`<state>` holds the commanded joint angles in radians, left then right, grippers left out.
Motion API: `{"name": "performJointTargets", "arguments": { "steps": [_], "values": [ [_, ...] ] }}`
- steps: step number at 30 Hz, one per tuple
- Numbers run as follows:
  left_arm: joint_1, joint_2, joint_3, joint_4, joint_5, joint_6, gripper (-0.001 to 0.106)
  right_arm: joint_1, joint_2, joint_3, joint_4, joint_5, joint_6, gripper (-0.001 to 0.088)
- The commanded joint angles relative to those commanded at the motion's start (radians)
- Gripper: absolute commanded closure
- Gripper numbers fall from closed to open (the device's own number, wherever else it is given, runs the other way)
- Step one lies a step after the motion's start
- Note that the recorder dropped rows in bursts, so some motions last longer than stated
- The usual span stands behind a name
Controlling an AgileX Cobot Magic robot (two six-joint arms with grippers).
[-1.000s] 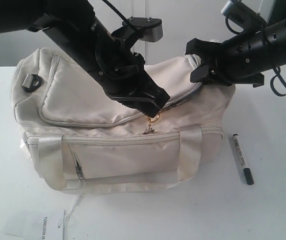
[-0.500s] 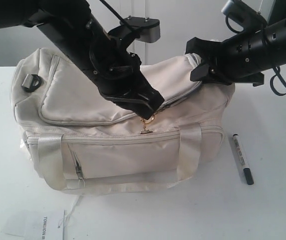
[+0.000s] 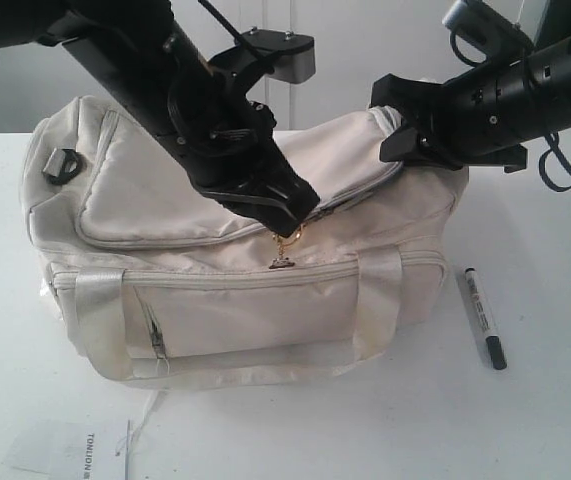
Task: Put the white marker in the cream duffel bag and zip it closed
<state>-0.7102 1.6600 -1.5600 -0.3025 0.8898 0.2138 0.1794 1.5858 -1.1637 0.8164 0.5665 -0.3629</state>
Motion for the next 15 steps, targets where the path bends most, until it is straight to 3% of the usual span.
{"name": "performJointTargets", "arguments": {
  "steps": [15],
  "values": [
    [0.000,-0.031,0.000,0.069,0.043,-0.023,0.105,0.000,0.000,0.000,-0.004,-0.017,0.012,0.0868]
  ]
}}
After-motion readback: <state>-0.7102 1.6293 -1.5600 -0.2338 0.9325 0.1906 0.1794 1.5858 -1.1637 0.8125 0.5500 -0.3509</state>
